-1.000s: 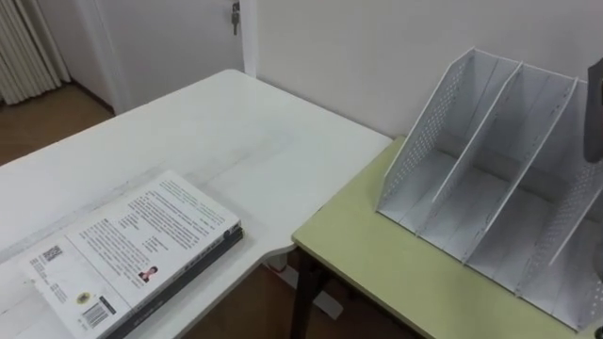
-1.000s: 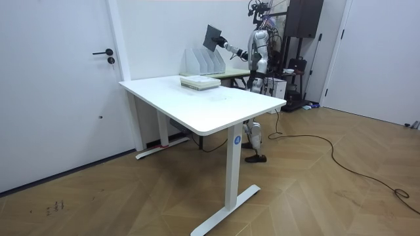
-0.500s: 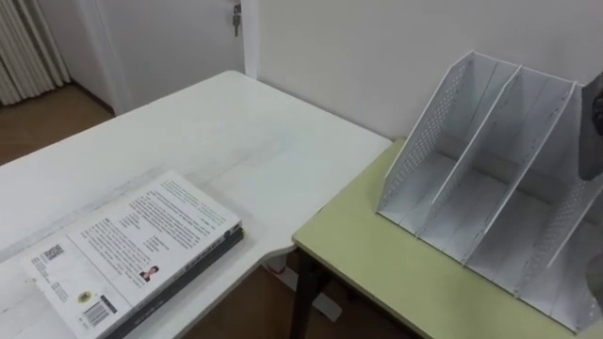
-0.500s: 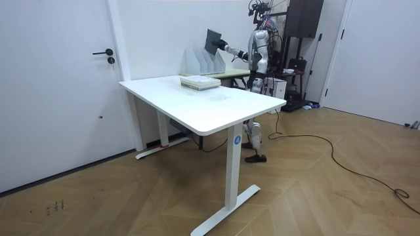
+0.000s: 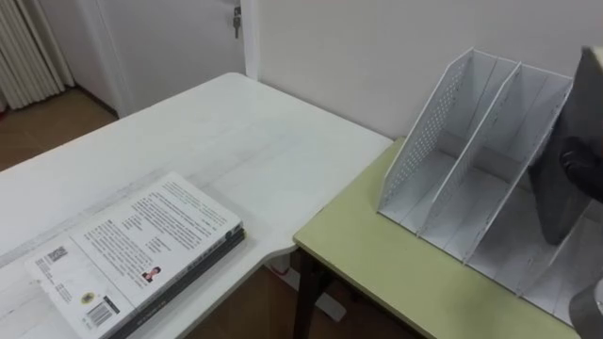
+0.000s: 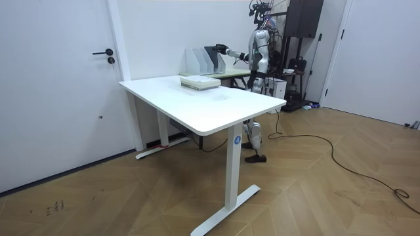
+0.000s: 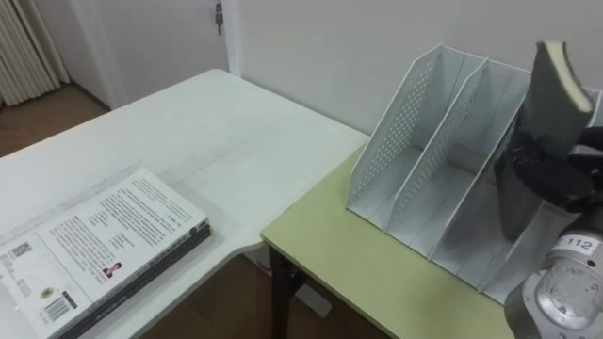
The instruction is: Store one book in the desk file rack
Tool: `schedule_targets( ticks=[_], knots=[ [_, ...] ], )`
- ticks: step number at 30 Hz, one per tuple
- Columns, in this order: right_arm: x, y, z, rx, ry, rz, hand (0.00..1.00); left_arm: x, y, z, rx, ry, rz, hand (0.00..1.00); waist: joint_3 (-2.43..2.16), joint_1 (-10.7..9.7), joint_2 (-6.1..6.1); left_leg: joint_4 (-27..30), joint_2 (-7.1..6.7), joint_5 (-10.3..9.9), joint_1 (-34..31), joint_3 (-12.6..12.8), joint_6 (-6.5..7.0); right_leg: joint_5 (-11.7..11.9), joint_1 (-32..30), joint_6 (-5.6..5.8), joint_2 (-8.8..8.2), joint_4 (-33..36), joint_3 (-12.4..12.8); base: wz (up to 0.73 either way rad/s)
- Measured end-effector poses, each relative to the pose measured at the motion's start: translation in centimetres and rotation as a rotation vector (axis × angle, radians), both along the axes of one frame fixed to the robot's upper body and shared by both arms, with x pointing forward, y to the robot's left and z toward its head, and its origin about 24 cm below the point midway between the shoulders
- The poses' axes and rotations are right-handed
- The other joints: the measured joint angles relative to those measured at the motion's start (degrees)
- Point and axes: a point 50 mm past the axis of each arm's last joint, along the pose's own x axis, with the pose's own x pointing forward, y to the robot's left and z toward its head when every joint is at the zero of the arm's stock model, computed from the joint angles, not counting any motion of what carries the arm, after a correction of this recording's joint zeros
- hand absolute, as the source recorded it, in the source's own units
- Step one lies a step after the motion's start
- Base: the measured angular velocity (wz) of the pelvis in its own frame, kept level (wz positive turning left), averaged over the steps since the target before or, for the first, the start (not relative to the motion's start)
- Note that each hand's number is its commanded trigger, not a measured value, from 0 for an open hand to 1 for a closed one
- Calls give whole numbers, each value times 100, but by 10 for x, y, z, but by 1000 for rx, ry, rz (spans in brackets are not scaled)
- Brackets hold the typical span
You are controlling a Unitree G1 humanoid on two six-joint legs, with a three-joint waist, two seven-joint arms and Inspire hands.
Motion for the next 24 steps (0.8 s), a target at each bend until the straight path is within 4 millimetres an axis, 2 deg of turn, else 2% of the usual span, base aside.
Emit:
schedule_targets(
  ticks=[7,24],
  knots=[
    [0,1,0,6,-15,-4,0,-1,0,0,-4,-1,17,0,33,0,-4,0,-1,0,-6,0,0,-2,-4,3,-3,-5,-9,0],
    [-2,0,1,7,-36,-23,0,-1,0,0,-1,-2,28,0,33,-3,0,-1,1,0,-23,-4,0,-2,23,3,-2,-78,-45,0]
  ],
)
